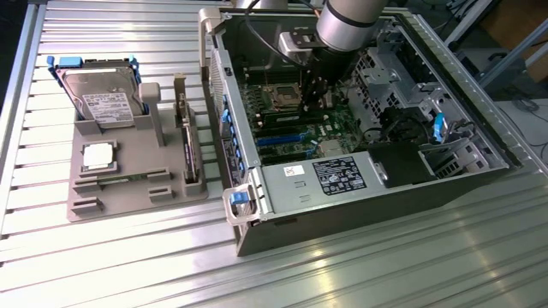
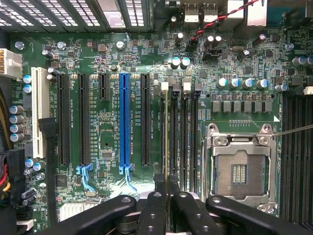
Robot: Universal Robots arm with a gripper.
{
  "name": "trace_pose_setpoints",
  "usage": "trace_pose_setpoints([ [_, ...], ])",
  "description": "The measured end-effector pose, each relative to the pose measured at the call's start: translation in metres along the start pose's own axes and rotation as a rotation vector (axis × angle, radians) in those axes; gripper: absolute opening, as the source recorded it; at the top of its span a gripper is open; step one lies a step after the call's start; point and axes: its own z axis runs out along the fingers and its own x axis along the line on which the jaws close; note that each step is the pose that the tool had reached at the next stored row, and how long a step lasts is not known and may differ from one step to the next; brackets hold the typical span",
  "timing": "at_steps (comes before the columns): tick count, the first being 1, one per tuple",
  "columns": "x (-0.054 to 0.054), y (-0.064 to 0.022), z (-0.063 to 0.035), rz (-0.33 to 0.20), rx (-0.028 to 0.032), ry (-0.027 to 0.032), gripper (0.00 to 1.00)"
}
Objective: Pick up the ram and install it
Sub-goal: 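Insert the ram into the slot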
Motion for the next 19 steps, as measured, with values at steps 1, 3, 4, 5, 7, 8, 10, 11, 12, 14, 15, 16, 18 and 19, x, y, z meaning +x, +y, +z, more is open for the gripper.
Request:
trace_pose_setpoints([
  [1, 0.000, 0.0000, 0.0000, 0.000, 0.0001, -0.0001, 0.13],
  [3, 0.000, 0.0003, -0.0099, 0.000, 0.0003, 0.0017, 0.19],
  [4, -0.001, 0.0005, -0.0145, 0.000, 0.0005, 0.0019, 0.18],
  [5, -0.001, 0.0004, -0.0151, 0.000, 0.0006, 0.0017, 0.11],
  [7, 0.001, -0.0010, -0.0135, 0.000, -0.0040, -0.0022, 0.11],
  [8, 0.001, -0.0038, -0.0130, 0.000, -0.0070, -0.0023, 0.11],
  [10, 0.002, -0.0180, -0.0118, 0.000, -0.0225, -0.0022, 0.11],
  [11, 0.002, -0.0272, -0.0113, 0.000, -0.0317, -0.0023, 0.11],
  [12, 0.003, -0.0361, -0.0108, 0.000, -0.0408, -0.0023, 0.11],
  [14, 0.003, -0.0524, -0.0103, 0.000, -0.0549, -0.0025, 0.11],
  [15, 0.004, -0.0644, -0.0104, 0.000, -0.0634, -0.0024, 0.11],
  [16, 0.004, -0.0698, -0.0105, 0.000, -0.0668, -0.0024, 0.11],
  [18, 0.004, -0.0835, -0.0110, 0.000, -0.0737, -0.0024, 0.11],
  [19, 0.004, -0.0884, -0.0112, 0.000, -0.0754, -0.0024, 0.11],
])
